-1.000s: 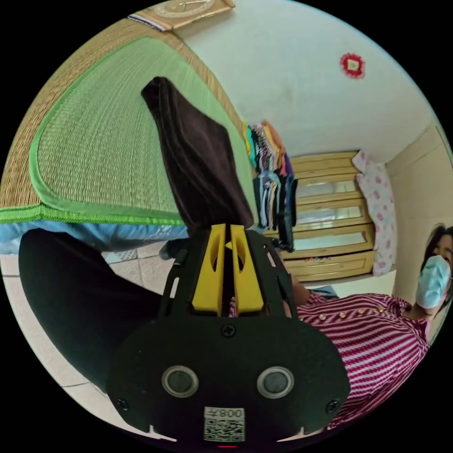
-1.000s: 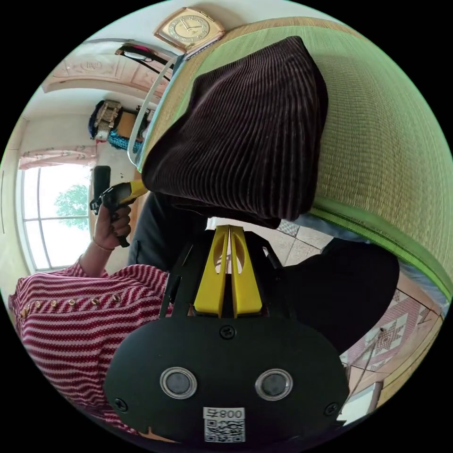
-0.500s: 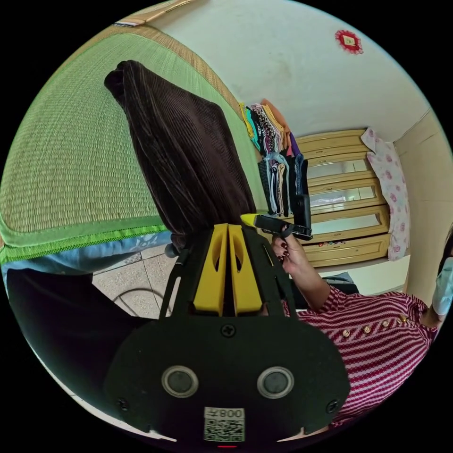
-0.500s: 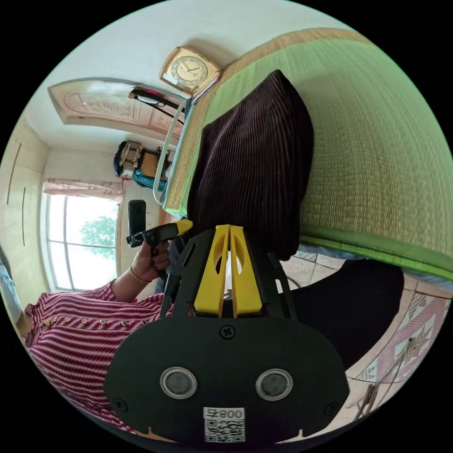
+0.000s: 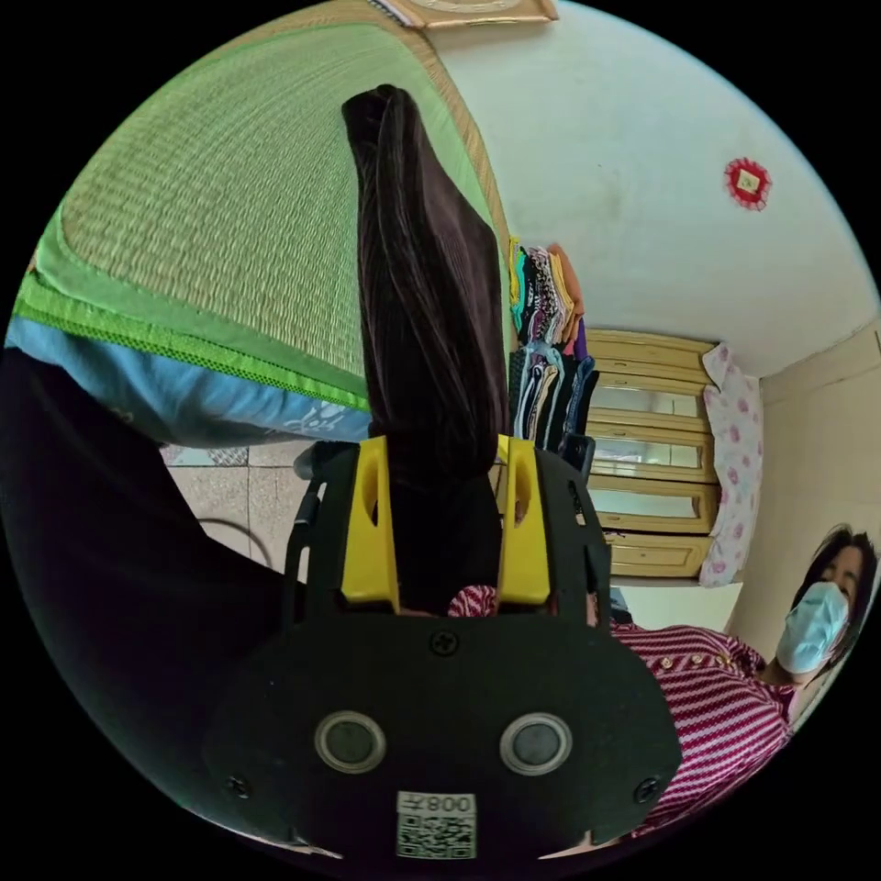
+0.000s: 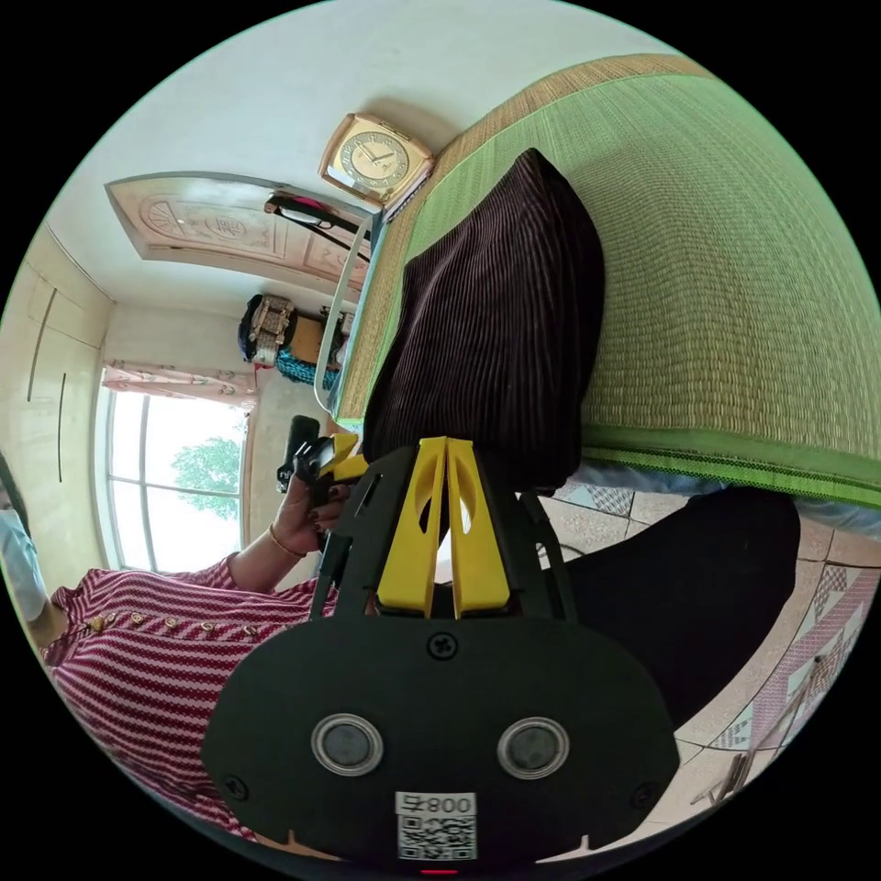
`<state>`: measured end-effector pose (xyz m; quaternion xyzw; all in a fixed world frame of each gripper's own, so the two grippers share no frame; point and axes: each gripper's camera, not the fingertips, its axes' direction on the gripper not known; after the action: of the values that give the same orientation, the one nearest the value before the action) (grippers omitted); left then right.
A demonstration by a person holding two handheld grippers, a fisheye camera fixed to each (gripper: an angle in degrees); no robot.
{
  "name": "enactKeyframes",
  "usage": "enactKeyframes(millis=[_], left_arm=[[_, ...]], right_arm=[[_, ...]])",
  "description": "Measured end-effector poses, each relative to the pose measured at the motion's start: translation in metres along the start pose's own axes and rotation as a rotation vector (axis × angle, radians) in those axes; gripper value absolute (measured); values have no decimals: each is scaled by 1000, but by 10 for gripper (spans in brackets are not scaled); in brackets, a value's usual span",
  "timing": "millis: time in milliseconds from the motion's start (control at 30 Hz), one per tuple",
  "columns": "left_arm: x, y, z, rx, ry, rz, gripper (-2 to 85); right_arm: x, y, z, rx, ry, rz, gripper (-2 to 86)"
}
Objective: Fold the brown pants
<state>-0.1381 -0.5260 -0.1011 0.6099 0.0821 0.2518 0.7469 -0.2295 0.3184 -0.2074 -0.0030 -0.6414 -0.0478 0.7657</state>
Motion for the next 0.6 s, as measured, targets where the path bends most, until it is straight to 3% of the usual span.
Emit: enactKeyframes(millis=[367,600], left_arm=[[-14,-48,34,-73,80,-99,219],[-16,-69,41,-89,104,-123,196]], right_arm=[[25,45,3,-7,-132,42,112],[49,66,29,-65,-186,109,167]])
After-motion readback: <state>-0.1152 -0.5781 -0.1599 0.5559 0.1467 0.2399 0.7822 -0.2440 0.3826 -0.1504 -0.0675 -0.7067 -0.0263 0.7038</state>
